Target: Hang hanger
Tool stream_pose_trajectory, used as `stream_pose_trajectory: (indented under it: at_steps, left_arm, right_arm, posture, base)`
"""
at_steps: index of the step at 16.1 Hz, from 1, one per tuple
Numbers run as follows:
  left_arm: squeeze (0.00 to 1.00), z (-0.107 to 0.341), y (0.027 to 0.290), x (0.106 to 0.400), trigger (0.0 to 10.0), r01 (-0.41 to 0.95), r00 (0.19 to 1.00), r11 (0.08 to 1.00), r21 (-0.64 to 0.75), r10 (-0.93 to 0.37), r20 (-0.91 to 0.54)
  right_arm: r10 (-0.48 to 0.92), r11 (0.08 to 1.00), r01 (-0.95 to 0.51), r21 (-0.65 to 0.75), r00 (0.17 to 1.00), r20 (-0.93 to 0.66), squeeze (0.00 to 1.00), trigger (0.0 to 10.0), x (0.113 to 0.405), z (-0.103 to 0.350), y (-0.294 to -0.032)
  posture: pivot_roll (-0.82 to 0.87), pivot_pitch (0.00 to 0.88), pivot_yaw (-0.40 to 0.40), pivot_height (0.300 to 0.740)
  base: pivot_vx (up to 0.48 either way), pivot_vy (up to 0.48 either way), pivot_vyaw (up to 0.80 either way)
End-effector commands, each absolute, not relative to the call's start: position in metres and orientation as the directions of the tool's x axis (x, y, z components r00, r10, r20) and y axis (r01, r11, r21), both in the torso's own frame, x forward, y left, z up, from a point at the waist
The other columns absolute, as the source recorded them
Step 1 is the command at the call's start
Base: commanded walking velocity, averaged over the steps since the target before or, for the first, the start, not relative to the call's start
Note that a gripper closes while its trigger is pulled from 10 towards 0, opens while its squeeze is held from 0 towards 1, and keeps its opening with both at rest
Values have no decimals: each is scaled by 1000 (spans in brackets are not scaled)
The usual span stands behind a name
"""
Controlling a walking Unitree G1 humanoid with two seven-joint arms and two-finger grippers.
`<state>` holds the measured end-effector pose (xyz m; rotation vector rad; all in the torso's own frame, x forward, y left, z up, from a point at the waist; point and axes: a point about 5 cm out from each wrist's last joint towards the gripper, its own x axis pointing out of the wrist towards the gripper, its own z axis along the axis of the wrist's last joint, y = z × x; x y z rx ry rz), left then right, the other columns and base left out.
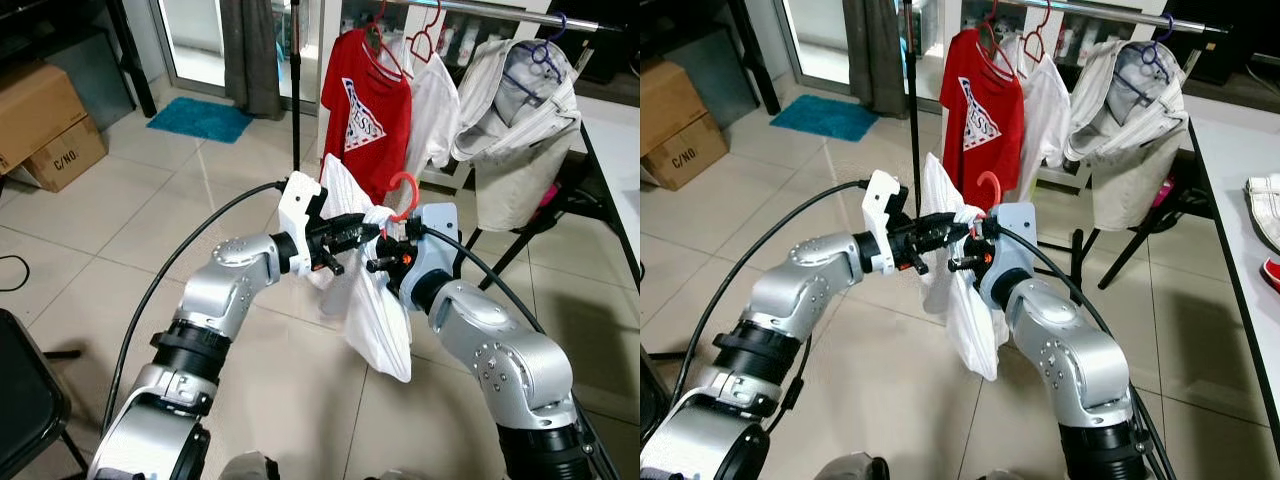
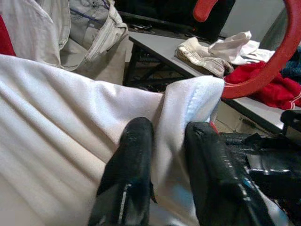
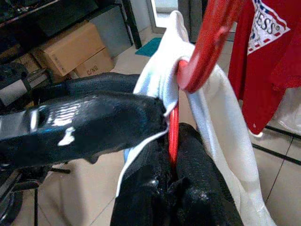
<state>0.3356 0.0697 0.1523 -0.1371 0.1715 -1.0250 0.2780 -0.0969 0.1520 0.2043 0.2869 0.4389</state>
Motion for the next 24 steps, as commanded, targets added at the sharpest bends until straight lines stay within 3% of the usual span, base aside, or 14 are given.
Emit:
stream_pose_trajectory:
  at_steps: [1, 18, 21, 24]
  left_arm:
    - [0, 149, 66, 337, 0, 837, 504, 517, -179, -856, -117]
    - [0, 151, 78, 352, 0, 748, 637, 638, -181, -768, -71]
    - [0, 150, 82, 355, 0, 684, 710, 704, -189, -703, -49]
    - [0, 146, 106, 369, 0, 481, 862, 860, -169, -500, -88]
  right_arm:
    - [488, 860, -451, 238, 863, -132, 0, 10000, 279, 174, -88]
    - [447, 884, -408, 227, 880, -160, 0, 10000, 279, 169, -94]
    - [255, 960, -203, 194, 919, -300, 0, 10000, 284, 143, -116]
    - [99, 987, -40, 154, 912, -397, 0, 10000, 279, 123, -139]
  posture:
    - [-59, 25, -5, 740]
    - [-58, 18, 4, 740]
    - [-58, 22, -1, 740]
    - [-62, 25, -6, 740]
  base:
    - [0, 0, 0]
    - [0, 0, 0]
    - [0, 0, 0]
    - [0, 0, 0]
